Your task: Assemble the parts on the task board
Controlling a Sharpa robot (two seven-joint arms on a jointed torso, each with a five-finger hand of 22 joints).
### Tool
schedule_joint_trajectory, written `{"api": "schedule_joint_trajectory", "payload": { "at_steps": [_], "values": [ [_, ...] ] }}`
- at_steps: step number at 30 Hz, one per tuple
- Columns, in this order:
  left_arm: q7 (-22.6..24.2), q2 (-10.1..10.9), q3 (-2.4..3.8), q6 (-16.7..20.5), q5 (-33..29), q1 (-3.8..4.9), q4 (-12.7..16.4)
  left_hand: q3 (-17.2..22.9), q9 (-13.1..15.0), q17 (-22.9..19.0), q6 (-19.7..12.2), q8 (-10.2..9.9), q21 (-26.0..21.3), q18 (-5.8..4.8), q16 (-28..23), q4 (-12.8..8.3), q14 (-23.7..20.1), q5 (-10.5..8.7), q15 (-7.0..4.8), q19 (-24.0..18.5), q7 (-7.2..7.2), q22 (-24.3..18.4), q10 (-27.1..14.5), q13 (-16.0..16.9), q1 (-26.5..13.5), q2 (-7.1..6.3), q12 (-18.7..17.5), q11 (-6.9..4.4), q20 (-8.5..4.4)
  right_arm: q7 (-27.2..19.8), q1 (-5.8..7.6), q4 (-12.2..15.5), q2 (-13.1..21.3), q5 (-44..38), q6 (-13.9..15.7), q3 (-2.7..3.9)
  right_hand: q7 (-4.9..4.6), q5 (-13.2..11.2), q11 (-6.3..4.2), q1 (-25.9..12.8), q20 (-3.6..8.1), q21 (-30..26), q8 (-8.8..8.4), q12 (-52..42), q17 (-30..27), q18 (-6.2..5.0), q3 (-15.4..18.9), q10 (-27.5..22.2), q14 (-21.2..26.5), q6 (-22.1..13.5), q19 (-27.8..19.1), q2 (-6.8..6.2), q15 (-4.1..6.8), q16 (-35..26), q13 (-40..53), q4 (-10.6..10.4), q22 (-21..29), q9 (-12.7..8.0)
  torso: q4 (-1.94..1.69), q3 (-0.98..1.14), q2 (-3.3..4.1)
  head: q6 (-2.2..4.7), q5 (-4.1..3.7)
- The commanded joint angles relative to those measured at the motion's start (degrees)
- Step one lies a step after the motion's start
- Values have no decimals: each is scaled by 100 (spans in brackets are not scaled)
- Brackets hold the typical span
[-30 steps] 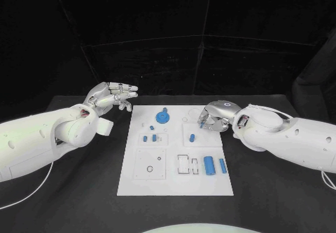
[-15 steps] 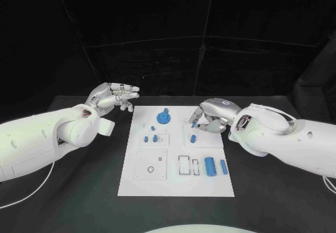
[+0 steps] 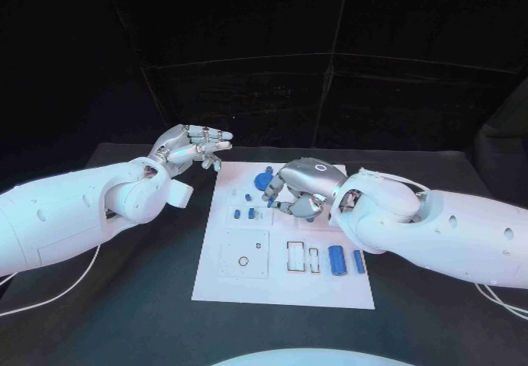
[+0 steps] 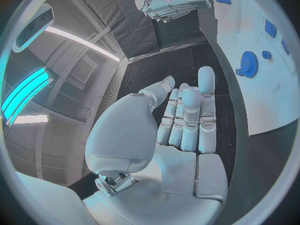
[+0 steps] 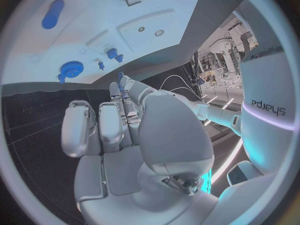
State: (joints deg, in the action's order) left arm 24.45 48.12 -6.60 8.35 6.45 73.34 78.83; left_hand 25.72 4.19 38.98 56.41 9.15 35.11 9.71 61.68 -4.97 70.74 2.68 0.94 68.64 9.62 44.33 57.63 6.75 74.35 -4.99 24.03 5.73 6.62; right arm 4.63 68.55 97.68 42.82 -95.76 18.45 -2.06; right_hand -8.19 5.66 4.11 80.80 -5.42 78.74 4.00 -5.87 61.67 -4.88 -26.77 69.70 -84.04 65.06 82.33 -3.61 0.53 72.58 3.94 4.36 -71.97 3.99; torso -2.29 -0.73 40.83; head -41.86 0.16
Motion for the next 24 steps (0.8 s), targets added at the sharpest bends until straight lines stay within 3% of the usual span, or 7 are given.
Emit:
{"api": "schedule_joint_trajectory", "payload": {
  "at_steps": [1,8,16,24],
  "values": [
    [13,-20,4,-14,-27,10,29,-7,-6,-15,-12,32,-25,78,-38,-24,-34,31,3,-40,32,-14,-44,9,9,45,34,7,1,-18,-86,-131,-153,-419,-120,-84,-5,19,7,-46,1,32,-10,18,2,101,-32,49,-160,30,9,-2,15,21,4,1,3,10,5,-1,2,-38,68],
    [9,-25,4,2,-28,10,52,-40,-6,-26,-14,44,-42,76,-31,4,-31,29,10,-32,36,-29,-58,18,-41,40,70,12,7,-41,-310,-279,-404,-601,-298,-178,-6,32,8,-58,2,35,-14,25,8,102,-47,42,-160,23,10,-6,15,28,2,3,-1,9,7,9,10,-102,198],
    [-27,-19,4,14,-28,11,62,-38,-6,-26,-14,46,-45,76,-29,3,-30,31,9,-30,35,-31,-60,19,-37,45,74,10,7,14,-437,-353,-531,-751,-529,-201,-5,68,7,-71,3,35,-15,29,-5,102,-67,44,-156,19,7,-35,16,27,3,24,-1,9,19,3,3,-160,283],
    [-45,-22,4,9,-28,10,59,-38,-6,-26,-14,46,-45,76,-29,3,-30,31,9,-30,35,-31,-60,19,-37,45,74,10,7,18,-517,-369,-606,-827,-561,-205,-6,93,7,-78,3,31,-15,31,-12,100,-85,46,-154,16,2,-49,16,28,4,38,5,9,19,3,-4,-188,313]
  ]
}}
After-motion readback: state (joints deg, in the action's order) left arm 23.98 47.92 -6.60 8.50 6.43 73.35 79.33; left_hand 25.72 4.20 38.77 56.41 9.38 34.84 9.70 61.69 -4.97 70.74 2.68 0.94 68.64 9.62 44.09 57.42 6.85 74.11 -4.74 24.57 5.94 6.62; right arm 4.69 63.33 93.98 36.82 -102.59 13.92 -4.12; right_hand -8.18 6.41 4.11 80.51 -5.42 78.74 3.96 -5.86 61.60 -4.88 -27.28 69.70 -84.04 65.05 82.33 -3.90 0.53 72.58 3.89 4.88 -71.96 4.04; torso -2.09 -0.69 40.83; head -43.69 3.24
